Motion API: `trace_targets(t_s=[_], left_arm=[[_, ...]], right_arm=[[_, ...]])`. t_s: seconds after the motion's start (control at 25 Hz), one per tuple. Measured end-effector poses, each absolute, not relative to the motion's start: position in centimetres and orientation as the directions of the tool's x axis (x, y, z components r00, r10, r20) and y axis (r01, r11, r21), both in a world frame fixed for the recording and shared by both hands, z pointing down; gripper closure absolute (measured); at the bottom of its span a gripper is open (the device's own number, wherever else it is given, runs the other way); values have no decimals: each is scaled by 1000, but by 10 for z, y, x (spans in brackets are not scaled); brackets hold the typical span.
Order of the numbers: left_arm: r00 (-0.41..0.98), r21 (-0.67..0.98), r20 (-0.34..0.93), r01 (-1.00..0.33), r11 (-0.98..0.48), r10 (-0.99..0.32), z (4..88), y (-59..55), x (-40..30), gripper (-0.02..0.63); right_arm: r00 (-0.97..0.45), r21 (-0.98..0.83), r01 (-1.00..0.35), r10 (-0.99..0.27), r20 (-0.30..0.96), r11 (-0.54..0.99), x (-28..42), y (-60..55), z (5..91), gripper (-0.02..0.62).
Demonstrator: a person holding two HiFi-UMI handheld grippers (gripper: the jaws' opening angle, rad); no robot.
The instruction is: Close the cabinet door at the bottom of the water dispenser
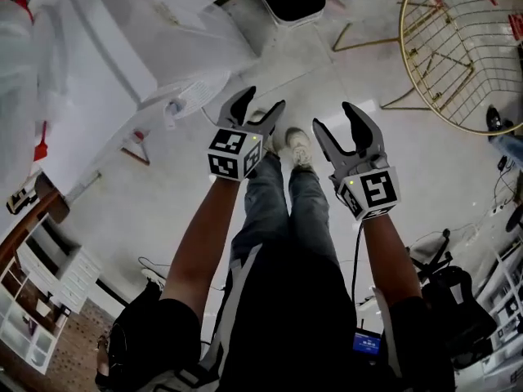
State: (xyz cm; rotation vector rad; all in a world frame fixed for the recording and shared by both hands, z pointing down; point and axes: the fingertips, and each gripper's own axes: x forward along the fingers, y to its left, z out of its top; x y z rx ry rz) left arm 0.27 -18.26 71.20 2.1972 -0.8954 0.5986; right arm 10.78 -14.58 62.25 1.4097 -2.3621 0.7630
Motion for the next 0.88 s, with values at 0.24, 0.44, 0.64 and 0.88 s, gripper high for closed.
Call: trace_targets(t_s=[0.24,0.44,0.64,0.88], left_arm=[[698,399,499,-711,-579,-513,567,-159,25,437],[699,340,422,-712,-614,-577,466,-159,20,474],[643,320,336,-766,-558,-688,381,-153,-3,508],[611,240,232,-790,-564,-757,299,-151,-23,531]], right_arm=[[-501,-331,-860,-765,404,388,116,-125,510,354],[-539,-308,-838,-774,332,451,116,-119,430,368],[-560,-305,-823,-776,291,480,118,-108,366,394],[-569,-240,-816,-802,182,525,118,-112,291,433]])
